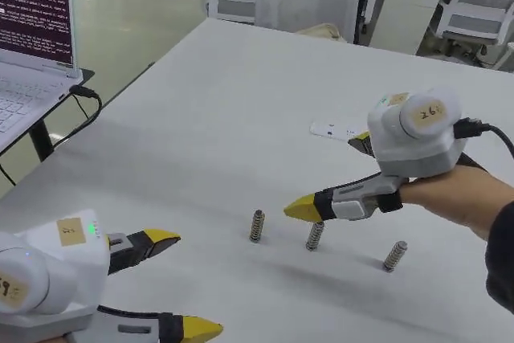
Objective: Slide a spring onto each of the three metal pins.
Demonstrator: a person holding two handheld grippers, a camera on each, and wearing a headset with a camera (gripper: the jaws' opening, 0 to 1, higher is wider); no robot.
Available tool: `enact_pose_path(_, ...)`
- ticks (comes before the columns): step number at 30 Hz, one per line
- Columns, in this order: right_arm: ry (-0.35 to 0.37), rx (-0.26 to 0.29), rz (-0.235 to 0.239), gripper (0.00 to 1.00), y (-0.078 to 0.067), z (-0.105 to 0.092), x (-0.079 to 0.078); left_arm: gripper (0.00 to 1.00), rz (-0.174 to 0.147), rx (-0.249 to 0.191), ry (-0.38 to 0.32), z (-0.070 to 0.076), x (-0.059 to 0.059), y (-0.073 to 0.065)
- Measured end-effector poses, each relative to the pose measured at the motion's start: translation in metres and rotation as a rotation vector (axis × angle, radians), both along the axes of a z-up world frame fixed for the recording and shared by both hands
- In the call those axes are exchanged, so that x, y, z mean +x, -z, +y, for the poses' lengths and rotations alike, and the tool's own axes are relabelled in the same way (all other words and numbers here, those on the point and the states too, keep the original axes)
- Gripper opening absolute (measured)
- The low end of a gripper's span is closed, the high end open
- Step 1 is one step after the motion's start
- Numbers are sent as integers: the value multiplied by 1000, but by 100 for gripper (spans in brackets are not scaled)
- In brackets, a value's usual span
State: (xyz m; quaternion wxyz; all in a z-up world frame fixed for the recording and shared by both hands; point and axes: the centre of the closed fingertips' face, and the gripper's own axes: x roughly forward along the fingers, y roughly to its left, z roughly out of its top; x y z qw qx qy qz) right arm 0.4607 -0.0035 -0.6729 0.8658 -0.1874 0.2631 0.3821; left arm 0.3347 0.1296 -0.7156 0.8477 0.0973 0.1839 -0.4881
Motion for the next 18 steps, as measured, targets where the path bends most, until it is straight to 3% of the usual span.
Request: enact_pose_path(18,171,52,-55,100,-15,-71,-29,68,-6,-9,13,-7,4,-10)
